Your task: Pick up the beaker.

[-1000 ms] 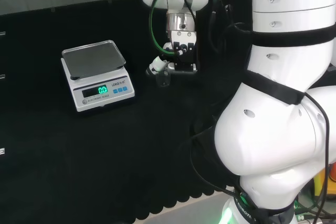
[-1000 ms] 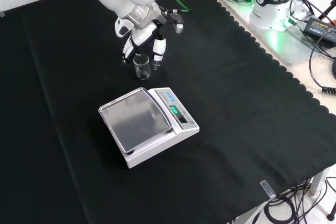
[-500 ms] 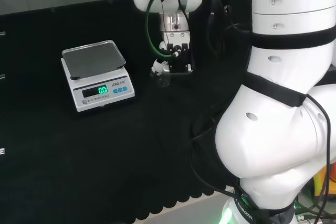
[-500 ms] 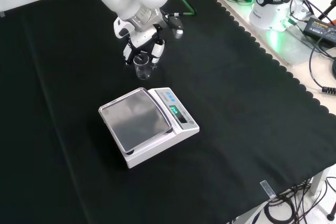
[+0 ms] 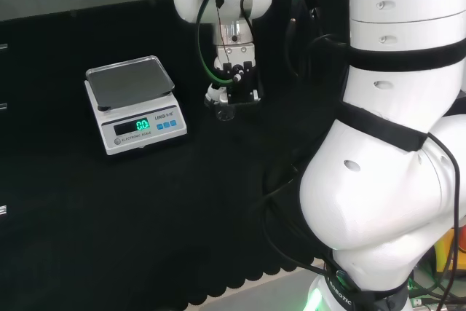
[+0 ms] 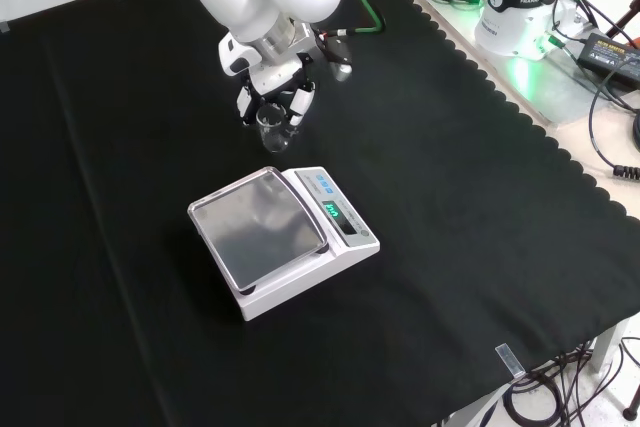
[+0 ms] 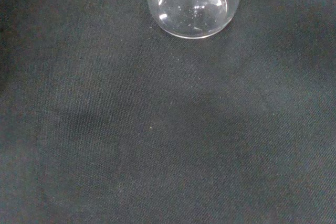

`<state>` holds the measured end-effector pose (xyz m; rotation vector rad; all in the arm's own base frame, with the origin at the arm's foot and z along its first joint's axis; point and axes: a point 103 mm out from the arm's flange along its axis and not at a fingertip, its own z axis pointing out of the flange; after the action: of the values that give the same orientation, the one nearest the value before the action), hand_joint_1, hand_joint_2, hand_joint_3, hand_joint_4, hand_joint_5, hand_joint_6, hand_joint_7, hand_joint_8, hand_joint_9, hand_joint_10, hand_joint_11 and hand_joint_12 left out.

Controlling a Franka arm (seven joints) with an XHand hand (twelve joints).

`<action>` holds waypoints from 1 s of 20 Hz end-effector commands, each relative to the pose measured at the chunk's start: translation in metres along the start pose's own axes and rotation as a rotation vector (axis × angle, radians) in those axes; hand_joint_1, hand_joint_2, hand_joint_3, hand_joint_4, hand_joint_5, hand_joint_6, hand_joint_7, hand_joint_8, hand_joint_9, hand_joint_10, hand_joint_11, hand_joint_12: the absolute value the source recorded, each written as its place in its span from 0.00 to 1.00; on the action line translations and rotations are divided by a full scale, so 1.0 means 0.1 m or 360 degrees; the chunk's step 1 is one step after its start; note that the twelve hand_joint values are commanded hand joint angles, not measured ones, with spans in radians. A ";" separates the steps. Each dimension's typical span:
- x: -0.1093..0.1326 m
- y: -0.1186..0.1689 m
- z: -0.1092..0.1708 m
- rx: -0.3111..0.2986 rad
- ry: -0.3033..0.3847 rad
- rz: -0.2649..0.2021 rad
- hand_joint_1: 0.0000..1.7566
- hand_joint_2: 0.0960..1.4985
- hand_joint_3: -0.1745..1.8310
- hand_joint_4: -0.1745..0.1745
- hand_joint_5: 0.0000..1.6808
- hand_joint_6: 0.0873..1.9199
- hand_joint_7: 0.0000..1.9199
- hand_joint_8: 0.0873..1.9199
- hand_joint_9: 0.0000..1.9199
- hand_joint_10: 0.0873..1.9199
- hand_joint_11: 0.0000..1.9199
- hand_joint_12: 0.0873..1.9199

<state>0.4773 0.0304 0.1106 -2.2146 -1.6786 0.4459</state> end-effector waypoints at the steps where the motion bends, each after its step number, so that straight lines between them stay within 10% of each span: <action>1: -0.07 -0.04 -0.13 -0.0068 0.0002 -0.0020 0.64 0.74 0.04 0.12 0.58 0.46 0.54 0.40 0.82 0.08 0.90 0.24; 20: -0.15 -1.32 -1.50 -0.0376 -0.0015 -0.0223 0.65 0.73 0.06 0.12 0.60 0.48 0.56 0.40 0.84 0.10 0.91 0.23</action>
<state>0.4674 0.0194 0.2286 -2.2948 -1.8148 0.2633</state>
